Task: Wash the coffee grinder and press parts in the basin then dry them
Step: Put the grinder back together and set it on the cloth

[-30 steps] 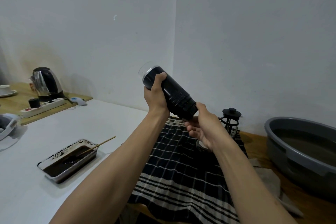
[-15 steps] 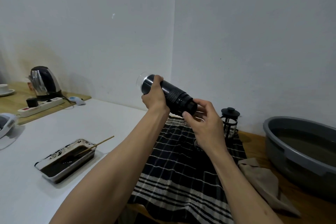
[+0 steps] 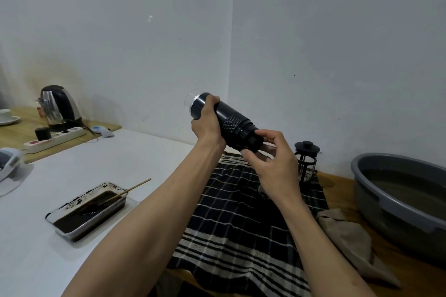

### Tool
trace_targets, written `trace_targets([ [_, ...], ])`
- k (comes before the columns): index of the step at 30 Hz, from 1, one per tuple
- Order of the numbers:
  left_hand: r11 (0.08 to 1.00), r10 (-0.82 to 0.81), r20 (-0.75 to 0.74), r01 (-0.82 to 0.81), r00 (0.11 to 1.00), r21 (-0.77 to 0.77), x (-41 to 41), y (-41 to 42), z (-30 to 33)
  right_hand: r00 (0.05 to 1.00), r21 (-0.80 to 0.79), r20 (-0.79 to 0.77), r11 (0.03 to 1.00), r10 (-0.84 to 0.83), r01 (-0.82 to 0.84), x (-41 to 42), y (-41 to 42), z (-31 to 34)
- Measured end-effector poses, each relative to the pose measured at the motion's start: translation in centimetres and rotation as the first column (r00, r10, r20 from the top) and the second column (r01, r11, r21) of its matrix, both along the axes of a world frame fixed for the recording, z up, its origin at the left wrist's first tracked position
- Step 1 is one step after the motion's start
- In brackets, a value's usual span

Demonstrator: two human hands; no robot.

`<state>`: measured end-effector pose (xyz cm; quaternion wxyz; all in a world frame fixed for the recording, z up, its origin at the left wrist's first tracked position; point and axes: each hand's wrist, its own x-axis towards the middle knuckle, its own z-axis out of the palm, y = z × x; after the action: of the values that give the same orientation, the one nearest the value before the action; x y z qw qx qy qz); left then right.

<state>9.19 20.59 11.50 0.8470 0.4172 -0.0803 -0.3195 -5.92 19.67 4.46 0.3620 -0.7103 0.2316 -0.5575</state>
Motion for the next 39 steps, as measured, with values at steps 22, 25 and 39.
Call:
trace_targets([
  [22,0.993,0.098,0.038,-0.1,0.994,0.058,-0.1,0.0,0.0,0.998,0.035,-0.057,0.999,0.036,-0.034,-0.1,0.0,-1.2],
  [25,0.995,0.075,0.019,-0.076,0.997,0.062,0.0,0.0,0.0,0.999,0.057,0.02,0.998,0.033,-0.034,0.0,0.0,-1.1],
  [39,1.0,0.006,-0.005,-0.006,1.0,-0.03,-0.3,-0.8,-1.0,0.995,0.528,0.07,0.843,0.075,-0.1,0.9,0.9,0.9],
])
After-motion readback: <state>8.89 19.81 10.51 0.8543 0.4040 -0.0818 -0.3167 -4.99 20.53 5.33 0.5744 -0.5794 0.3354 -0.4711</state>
